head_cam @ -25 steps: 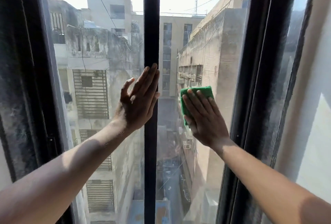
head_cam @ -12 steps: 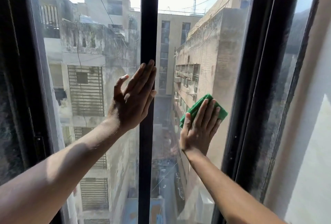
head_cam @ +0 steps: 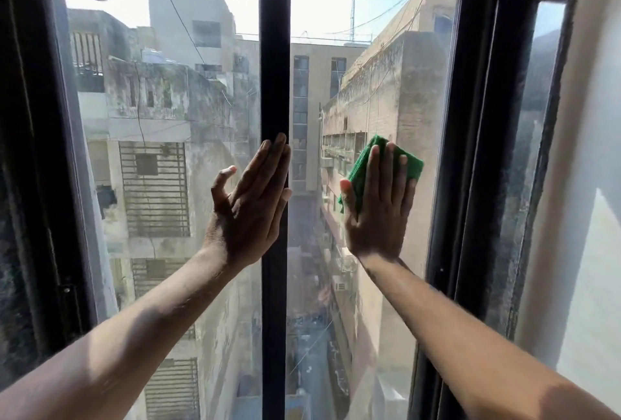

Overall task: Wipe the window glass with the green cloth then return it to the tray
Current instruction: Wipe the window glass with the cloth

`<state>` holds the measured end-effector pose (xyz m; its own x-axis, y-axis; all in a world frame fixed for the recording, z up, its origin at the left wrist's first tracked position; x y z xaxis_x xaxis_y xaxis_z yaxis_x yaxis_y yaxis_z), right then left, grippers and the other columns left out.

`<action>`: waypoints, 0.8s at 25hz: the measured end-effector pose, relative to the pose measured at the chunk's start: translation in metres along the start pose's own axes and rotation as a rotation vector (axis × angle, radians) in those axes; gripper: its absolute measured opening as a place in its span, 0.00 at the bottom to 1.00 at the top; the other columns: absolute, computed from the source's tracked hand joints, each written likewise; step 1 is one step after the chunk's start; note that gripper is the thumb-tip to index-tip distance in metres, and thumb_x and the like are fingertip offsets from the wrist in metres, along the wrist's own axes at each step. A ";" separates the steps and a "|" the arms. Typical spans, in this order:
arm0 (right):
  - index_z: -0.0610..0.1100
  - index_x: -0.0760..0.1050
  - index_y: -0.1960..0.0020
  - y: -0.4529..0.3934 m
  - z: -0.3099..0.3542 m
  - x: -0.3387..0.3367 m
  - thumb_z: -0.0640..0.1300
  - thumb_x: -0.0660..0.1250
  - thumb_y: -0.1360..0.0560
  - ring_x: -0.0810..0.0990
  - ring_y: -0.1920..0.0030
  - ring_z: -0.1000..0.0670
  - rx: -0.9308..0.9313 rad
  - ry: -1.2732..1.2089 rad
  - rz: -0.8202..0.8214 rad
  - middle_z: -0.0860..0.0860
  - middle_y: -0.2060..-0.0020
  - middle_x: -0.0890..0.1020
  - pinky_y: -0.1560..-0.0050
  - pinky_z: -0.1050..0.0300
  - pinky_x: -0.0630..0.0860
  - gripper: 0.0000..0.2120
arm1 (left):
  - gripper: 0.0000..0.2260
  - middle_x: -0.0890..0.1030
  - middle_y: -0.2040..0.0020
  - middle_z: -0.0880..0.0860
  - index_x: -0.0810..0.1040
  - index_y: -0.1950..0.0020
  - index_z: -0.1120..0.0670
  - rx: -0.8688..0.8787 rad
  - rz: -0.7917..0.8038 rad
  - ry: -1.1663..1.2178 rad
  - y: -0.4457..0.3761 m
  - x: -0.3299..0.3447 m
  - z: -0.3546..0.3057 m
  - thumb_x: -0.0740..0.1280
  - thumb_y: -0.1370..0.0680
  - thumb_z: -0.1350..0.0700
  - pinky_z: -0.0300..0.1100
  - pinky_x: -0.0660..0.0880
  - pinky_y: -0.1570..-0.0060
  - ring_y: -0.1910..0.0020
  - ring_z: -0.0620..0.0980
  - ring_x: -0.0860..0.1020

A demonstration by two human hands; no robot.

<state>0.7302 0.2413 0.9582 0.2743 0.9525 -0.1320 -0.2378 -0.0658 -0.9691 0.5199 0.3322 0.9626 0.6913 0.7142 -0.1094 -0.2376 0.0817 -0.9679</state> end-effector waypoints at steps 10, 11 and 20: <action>0.49 0.52 0.09 0.085 0.058 0.039 0.63 0.65 0.18 0.48 0.09 0.45 -0.786 0.129 0.332 0.50 0.09 0.54 0.09 0.40 0.45 0.44 | 0.29 0.56 0.07 0.42 0.58 0.07 0.46 -0.017 -0.061 0.064 -0.004 0.002 0.002 0.57 0.09 0.57 0.51 0.57 0.24 0.10 0.40 0.60; 0.49 0.49 0.09 0.093 0.038 0.038 0.64 0.66 0.19 0.45 0.09 0.45 -0.815 0.183 0.347 0.49 0.09 0.52 0.09 0.41 0.43 0.48 | 0.28 0.56 0.07 0.43 0.58 0.08 0.45 -0.014 -0.056 0.059 -0.004 0.002 0.003 0.57 0.09 0.56 0.49 0.56 0.24 0.10 0.40 0.61; 0.37 0.65 0.14 0.062 -0.003 -0.028 0.21 0.66 0.33 0.74 0.19 0.32 -0.161 -0.228 0.401 0.39 0.17 0.73 0.23 0.33 0.77 0.47 | 0.25 0.63 0.08 0.46 0.64 0.09 0.49 0.021 0.019 0.010 -0.010 -0.011 -0.001 0.58 0.08 0.56 0.56 0.60 0.23 0.11 0.43 0.66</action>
<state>0.7103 0.2097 0.9012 -0.0245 0.8822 -0.4702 -0.1307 -0.4691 -0.8734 0.5152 0.3229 0.9729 0.6933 0.7088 -0.1301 -0.2650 0.0828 -0.9607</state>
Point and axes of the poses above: each hand's wrist, its own y-axis away from the middle knuckle, its own x-axis out of the palm, z = x × y, the point moved 10 cm from there along -y, towards the middle knuckle
